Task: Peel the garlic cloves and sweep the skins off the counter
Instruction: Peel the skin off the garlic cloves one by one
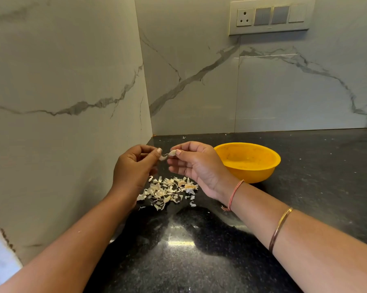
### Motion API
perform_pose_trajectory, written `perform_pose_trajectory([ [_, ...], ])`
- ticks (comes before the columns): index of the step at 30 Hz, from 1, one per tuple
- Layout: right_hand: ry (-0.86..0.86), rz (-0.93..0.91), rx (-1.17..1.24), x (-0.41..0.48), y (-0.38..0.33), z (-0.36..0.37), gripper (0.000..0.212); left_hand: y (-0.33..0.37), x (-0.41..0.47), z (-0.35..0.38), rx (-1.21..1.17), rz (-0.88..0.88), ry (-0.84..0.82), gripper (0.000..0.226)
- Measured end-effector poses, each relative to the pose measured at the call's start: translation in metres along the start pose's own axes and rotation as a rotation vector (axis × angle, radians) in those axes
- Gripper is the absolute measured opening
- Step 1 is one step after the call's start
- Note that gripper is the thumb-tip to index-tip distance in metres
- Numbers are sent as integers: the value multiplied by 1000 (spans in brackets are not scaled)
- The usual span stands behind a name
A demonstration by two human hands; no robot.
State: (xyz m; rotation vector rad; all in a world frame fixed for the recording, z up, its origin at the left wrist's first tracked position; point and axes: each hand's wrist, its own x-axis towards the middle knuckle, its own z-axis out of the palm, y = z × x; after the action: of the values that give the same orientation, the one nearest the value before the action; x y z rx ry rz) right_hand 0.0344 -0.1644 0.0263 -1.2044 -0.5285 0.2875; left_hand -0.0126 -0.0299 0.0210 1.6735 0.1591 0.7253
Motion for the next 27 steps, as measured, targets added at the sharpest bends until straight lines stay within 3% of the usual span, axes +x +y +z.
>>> perform_pose_trajectory([
  [4, 13, -18, -81, 1, 2, -1, 8, 1, -3, 1, 100, 127, -110, 19],
  [10, 57, -73, -97, -1, 4, 1, 15, 1, -4, 0, 172, 164, -109, 13],
  [27, 68, -329, -453, -2, 5, 1, 10, 1, -5, 3, -14, 57, -91, 14],
])
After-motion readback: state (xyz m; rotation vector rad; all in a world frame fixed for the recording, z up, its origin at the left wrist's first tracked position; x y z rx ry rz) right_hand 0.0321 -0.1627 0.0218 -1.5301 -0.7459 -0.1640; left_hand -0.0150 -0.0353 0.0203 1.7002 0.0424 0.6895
